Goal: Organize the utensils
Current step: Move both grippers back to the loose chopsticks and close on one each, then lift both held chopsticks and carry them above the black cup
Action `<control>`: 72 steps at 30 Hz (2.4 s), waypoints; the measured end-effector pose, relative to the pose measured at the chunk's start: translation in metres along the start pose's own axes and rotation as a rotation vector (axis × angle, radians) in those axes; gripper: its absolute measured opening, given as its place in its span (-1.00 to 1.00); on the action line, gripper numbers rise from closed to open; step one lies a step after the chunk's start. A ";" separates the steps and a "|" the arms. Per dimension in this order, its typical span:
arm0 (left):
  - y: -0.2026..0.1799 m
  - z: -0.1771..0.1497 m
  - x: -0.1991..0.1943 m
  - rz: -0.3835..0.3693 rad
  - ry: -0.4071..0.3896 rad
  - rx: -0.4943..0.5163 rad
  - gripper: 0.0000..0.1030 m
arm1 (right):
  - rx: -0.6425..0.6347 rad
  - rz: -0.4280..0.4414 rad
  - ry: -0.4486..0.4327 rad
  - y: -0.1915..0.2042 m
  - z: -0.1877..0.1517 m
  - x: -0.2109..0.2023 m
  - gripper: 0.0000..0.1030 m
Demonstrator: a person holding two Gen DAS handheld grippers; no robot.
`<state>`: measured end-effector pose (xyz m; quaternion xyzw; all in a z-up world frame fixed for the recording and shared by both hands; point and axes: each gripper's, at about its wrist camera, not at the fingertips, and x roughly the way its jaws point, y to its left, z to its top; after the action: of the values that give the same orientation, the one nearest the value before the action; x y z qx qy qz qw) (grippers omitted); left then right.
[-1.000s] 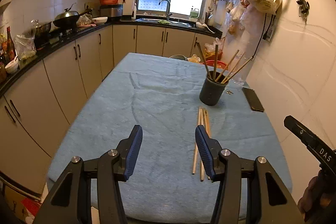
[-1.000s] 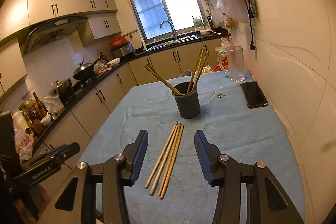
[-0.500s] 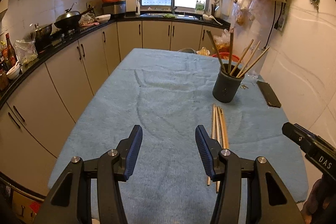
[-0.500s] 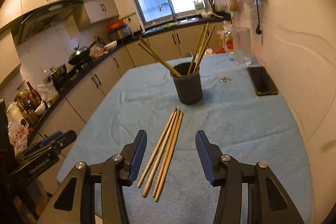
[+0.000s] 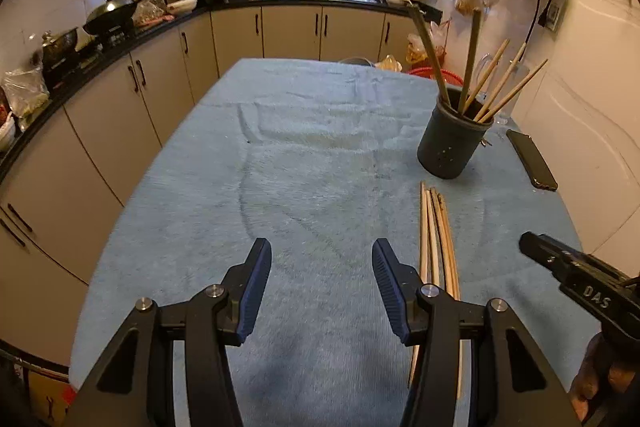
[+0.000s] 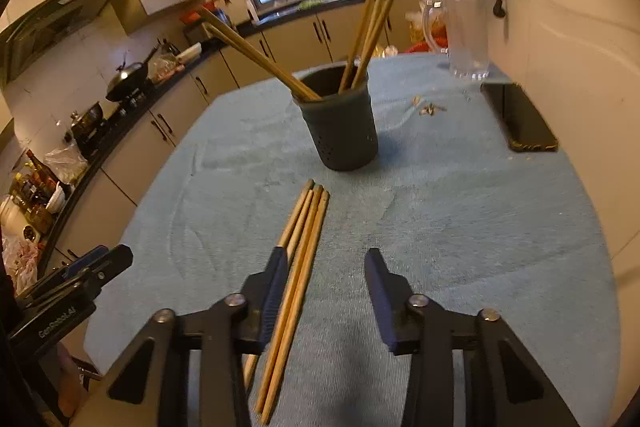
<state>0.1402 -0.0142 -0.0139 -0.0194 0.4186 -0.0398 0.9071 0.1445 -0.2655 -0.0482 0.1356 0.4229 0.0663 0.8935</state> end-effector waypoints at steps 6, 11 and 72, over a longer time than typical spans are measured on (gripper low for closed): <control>-0.003 0.011 0.028 -0.040 0.059 -0.007 0.03 | -0.015 0.031 0.088 0.004 0.013 0.046 -0.52; -0.009 0.020 0.048 -0.092 0.104 -0.026 0.03 | -0.017 0.026 0.160 0.006 0.027 0.087 -0.60; -0.064 0.085 0.128 -0.167 0.155 0.077 -0.86 | 0.006 -0.034 0.094 -0.037 0.055 0.068 -0.84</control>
<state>0.2844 -0.0891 -0.0512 -0.0163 0.4824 -0.1324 0.8657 0.2299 -0.2947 -0.0762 0.1281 0.4670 0.0563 0.8731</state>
